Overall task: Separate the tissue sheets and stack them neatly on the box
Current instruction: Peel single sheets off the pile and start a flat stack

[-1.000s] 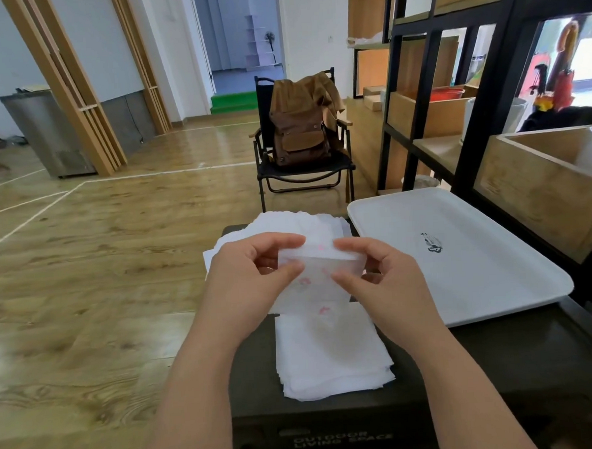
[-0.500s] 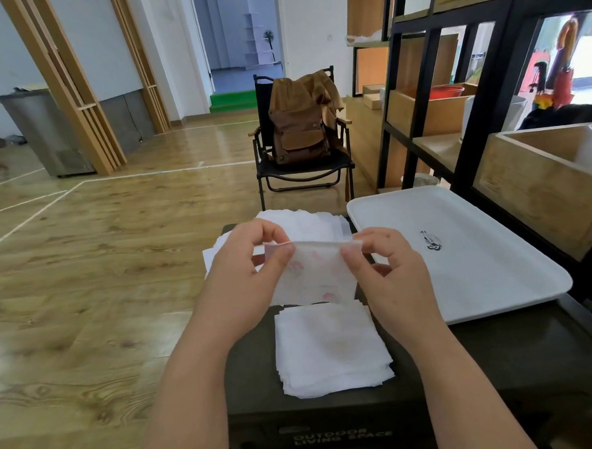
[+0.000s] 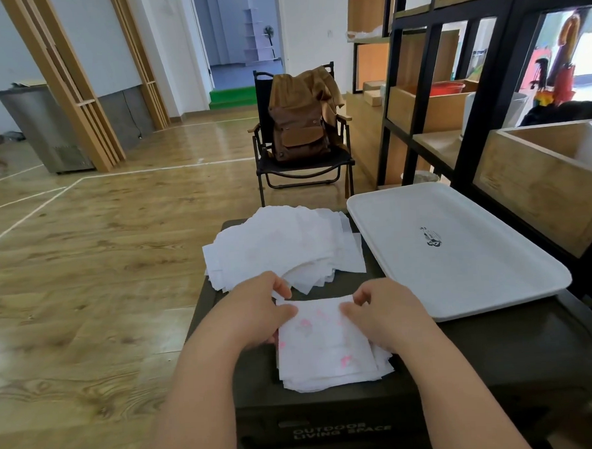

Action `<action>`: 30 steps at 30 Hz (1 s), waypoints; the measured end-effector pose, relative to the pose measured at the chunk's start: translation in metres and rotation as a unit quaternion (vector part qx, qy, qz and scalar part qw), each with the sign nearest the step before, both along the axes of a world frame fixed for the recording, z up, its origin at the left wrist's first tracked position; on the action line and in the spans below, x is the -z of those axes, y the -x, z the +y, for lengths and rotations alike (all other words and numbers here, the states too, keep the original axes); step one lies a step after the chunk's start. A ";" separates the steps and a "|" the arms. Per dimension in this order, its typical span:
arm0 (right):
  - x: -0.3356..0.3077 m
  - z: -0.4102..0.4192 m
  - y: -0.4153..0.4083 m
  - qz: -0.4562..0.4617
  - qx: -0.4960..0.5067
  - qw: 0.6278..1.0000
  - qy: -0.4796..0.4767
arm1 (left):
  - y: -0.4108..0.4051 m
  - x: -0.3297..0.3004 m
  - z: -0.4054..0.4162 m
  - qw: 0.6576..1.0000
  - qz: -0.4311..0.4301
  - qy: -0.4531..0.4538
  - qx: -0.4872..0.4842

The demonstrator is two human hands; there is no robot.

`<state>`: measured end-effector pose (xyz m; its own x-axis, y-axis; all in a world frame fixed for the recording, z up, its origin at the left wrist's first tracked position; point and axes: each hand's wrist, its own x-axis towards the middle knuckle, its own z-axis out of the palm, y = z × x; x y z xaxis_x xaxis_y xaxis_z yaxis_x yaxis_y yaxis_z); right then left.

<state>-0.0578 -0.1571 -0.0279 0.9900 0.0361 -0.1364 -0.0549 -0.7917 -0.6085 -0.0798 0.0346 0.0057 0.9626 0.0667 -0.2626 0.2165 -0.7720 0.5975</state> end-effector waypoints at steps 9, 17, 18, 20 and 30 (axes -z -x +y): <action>-0.007 0.006 0.002 -0.103 0.044 0.992 -0.060 | -0.034 0.011 -0.013 0.947 -0.299 -0.087 -0.082; -0.005 0.008 0.002 -0.126 0.026 0.986 -0.102 | -0.064 0.046 -0.021 0.964 -0.231 -0.134 0.011; -0.005 0.007 0.002 -0.129 0.027 0.986 -0.106 | -0.064 0.047 -0.019 0.962 -0.237 -0.134 0.007; -0.005 0.007 0.002 -0.130 0.029 0.985 -0.112 | -0.064 0.046 -0.018 0.958 -0.255 -0.134 -0.002; -0.003 0.006 0.000 -0.122 0.027 0.984 -0.126 | -0.061 0.045 -0.018 0.938 -0.309 -0.158 0.006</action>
